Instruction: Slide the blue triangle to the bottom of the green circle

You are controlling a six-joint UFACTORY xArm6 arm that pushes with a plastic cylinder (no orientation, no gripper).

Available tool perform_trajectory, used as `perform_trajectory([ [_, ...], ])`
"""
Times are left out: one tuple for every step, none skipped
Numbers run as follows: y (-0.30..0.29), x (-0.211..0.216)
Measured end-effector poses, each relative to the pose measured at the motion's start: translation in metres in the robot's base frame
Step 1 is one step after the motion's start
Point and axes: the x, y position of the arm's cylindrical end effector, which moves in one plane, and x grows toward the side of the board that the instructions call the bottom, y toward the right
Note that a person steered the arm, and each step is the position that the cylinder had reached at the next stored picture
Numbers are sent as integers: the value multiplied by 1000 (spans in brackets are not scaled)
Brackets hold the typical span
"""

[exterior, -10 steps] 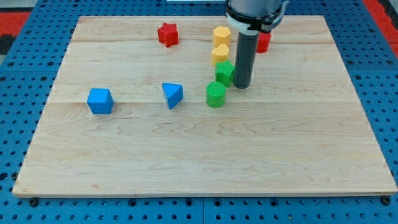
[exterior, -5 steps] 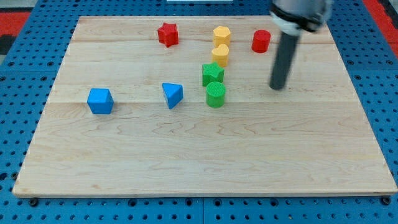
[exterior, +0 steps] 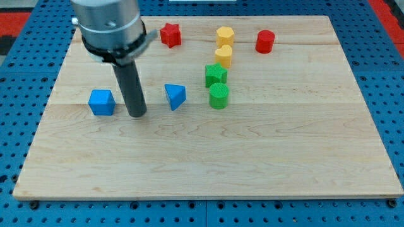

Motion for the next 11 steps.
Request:
perform_trajectory([
  [-21,-44],
  [23,-65],
  [74,-50],
  [70,-1],
  [66,14],
  [49,24],
  [24,56],
  [60,37],
  [92,18],
  [145,19],
  [132,25],
])
